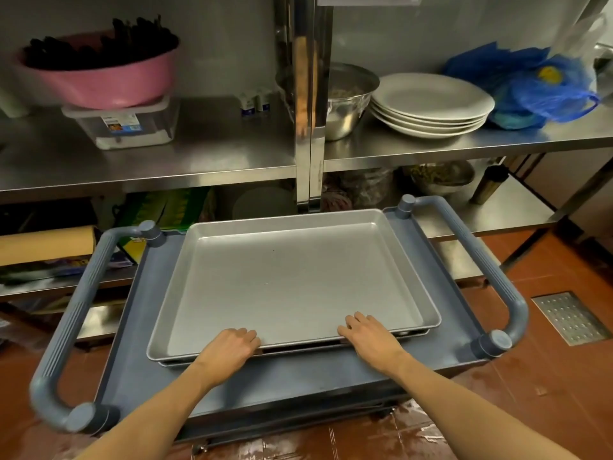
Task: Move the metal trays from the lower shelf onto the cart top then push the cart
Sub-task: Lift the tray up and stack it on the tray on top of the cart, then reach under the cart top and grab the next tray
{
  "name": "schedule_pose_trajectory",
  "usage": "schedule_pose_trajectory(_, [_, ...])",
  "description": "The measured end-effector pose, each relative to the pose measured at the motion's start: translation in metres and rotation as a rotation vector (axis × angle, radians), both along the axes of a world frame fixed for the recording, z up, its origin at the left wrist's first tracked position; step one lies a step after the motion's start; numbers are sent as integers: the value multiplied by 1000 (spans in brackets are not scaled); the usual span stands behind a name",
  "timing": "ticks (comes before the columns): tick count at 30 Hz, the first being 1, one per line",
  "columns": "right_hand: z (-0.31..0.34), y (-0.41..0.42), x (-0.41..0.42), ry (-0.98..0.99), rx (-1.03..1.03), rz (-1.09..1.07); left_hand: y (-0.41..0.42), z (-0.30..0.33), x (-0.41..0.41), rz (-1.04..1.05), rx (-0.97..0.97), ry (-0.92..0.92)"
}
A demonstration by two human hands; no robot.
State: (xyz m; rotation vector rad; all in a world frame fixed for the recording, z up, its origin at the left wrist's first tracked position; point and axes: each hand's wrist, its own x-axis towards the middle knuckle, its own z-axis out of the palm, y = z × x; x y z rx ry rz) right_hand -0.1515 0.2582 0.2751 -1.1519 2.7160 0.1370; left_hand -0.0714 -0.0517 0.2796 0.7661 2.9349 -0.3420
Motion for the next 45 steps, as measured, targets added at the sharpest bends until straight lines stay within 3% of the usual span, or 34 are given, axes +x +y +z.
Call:
schedule_pose_trajectory(6, [-5,-5,-6,-8,41,39,-5,0,0,24,16,23])
schedule_pose_trajectory(11, [-4,6,-19,-156,105,-72,-4,0,-3,153,117,-142])
schedule_pose_trajectory(15, [-3,12,-23,-181,-37,-176,-11,-3,-12,281,185,-234])
schedule_pose_trajectory(20, [-2,2,-19,-120,-125,-152,-5,-11,-13,278,178,-287])
schedule_pose_trajectory(28, [-10,-13,7,-102,-277,-96,3,-9,2,271,299,-147])
schedule_pose_trajectory(33, [-12,-22,55,-157,-384,5,31,-14,43,39,471,29])
schedule_pose_trajectory(36, [-34,-29,97,-243,-382,109,50,-43,74,17,523,-82])
schedule_pose_trajectory(39, [-74,-34,125,-272,-287,185,55,-85,98,-24,457,-239])
schedule_pose_trajectory(45, [-164,-30,129,-303,-100,15,29,-163,119,126,370,-389])
